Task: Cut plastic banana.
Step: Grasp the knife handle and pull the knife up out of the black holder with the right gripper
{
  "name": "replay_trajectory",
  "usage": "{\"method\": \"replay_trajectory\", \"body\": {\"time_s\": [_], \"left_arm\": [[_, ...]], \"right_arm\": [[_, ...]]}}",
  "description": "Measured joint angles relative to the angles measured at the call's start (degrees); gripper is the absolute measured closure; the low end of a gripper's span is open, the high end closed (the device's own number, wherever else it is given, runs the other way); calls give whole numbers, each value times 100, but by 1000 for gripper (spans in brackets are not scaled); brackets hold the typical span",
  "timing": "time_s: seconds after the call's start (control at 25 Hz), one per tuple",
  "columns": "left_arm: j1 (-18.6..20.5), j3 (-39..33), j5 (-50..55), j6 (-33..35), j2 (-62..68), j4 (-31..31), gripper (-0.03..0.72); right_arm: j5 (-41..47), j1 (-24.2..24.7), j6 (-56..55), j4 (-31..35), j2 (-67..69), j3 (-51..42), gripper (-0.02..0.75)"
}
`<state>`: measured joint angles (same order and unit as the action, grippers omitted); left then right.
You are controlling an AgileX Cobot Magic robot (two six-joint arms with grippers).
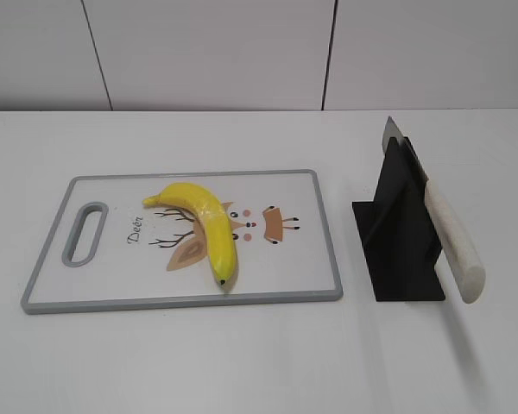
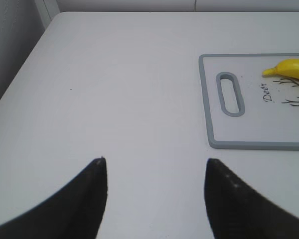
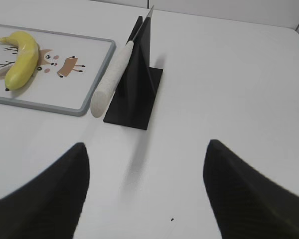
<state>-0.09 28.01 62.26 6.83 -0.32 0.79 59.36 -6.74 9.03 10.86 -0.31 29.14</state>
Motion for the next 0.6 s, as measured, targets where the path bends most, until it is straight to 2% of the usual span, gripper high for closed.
{"method": "replay_trajectory", "body": {"time_s": [0.6], "left_arm": [[0, 0, -4, 7, 0, 0, 107]], "right_arm": [[0, 0, 0, 0, 0, 0, 190]]}}
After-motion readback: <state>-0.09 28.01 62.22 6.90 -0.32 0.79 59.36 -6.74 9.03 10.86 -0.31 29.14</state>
